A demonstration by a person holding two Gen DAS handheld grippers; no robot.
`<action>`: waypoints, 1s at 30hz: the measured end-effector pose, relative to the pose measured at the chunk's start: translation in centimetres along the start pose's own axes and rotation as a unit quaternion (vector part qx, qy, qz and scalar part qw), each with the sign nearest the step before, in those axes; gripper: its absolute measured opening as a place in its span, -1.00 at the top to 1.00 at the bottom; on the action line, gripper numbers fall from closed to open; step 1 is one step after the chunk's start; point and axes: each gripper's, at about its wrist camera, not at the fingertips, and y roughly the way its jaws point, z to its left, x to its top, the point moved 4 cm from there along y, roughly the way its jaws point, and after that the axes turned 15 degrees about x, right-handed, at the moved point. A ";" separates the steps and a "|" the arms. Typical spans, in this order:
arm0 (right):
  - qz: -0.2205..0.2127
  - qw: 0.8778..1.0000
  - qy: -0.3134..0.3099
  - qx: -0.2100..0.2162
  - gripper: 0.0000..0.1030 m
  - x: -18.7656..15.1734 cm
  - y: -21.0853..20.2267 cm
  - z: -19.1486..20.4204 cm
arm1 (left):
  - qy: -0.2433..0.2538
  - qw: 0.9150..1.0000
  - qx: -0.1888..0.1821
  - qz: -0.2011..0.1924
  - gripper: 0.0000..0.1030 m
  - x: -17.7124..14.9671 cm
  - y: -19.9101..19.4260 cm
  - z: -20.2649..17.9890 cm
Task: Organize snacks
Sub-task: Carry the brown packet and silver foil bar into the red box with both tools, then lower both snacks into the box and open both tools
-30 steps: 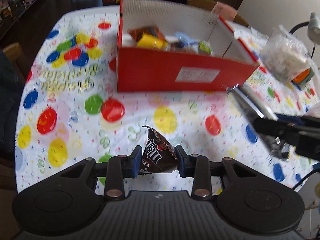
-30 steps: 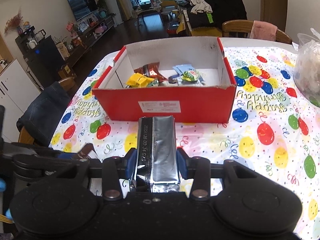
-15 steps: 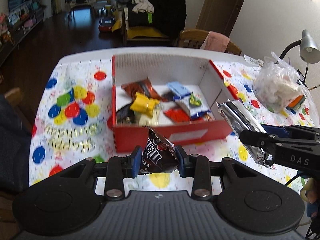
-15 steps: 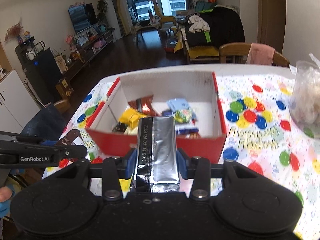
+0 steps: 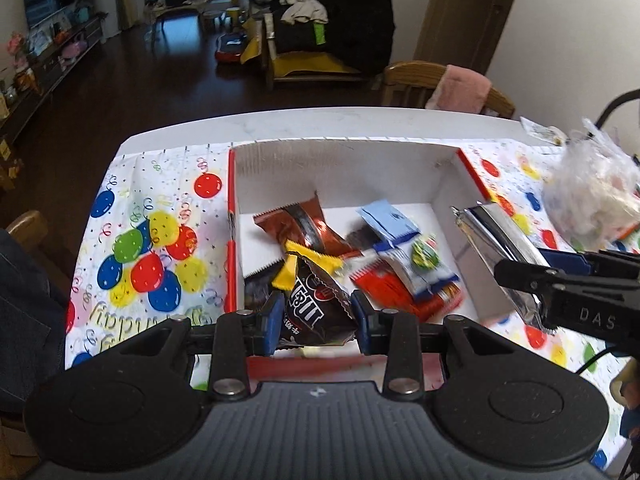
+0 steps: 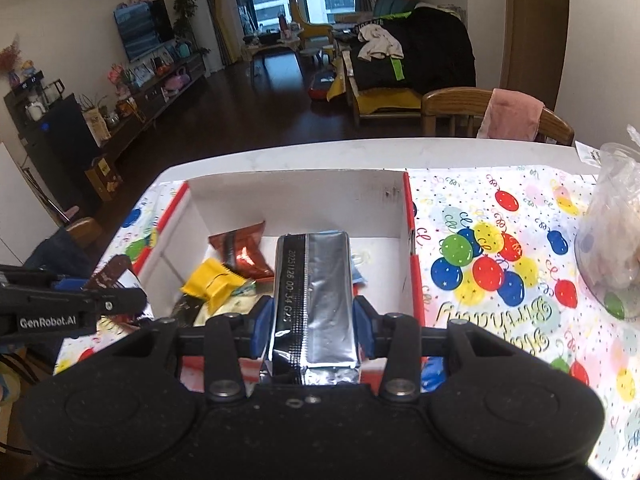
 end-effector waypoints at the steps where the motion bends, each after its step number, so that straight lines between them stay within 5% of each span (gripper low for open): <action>1: 0.004 1.000 -0.004 -0.002 0.21 0.2 0.6 -0.1 | 0.001 1.000 0.004 0.002 0.33 0.4 0.5 -0.1; 19: 0.078 0.994 -0.068 -0.026 0.21 3.4 9.7 -1.8 | 0.042 0.997 0.041 0.052 0.33 2.6 7.2 -2.5; 30: 0.106 0.990 -0.088 -0.024 0.21 3.3 11.9 -1.6 | 0.049 0.995 0.046 0.070 0.32 2.4 8.8 -2.9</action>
